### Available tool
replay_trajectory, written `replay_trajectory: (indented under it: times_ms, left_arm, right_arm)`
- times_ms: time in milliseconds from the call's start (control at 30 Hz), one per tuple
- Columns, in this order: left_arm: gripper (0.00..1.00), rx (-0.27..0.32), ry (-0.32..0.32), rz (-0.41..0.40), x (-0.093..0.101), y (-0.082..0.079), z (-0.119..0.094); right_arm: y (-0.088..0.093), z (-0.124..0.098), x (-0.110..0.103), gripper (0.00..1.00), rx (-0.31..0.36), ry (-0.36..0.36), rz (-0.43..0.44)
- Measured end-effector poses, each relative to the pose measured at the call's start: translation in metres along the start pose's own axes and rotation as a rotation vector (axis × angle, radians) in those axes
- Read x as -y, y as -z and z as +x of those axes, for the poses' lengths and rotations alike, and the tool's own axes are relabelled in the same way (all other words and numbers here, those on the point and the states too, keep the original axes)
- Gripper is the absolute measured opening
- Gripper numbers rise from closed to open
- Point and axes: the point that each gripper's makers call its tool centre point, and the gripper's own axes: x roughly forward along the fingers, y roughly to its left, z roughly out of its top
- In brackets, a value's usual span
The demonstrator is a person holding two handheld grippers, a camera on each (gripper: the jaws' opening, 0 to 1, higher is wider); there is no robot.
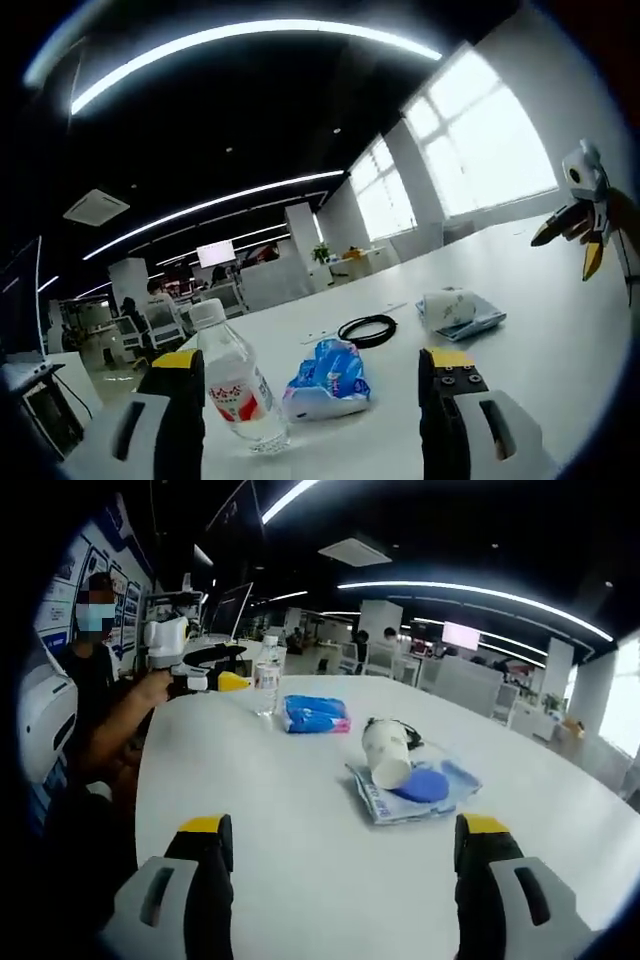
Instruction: Arrange the tabletop items into an orderly group along one side of the table until the central work area is clear of visible clutter.
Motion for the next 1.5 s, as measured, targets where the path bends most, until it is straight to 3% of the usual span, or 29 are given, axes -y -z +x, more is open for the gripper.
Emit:
replay_trajectory:
  times_ms: [100, 267, 367, 767, 1033, 1500]
  left_arm:
    - [0.83, -0.019, 0.014, -0.045, 0.006, 0.005, 0.0]
    - [0.83, -0.049, 0.024, -0.052, 0.015, 0.011, -0.001]
    - [0.81, -0.073, 0.029, -0.112, 0.019, 0.016, -0.001]
    - [0.8, -0.122, 0.058, -0.115, 0.032, 0.025, 0.003]
    - [0.79, -0.108, 0.044, -0.146, 0.031, 0.019, 0.002]
    - [0.77, -0.148, 0.076, -0.164, 0.042, 0.027, 0.01]
  right_arm:
    - [-0.009, 0.009, 0.0, 0.86, 0.001, -0.011, -0.026]
    - [-0.017, 0.022, 0.003, 0.81, 0.004, -0.041, -0.043]
    - [-0.022, 0.029, 0.006, 0.79, 0.006, -0.052, -0.047]
    - [-0.049, 0.051, 0.008, 0.8, 0.024, -0.083, -0.091]
    - [-0.055, 0.058, 0.014, 0.8, 0.026, -0.084, -0.097]
    - [-0.066, 0.084, 0.016, 0.72, 0.053, -0.127, -0.132]
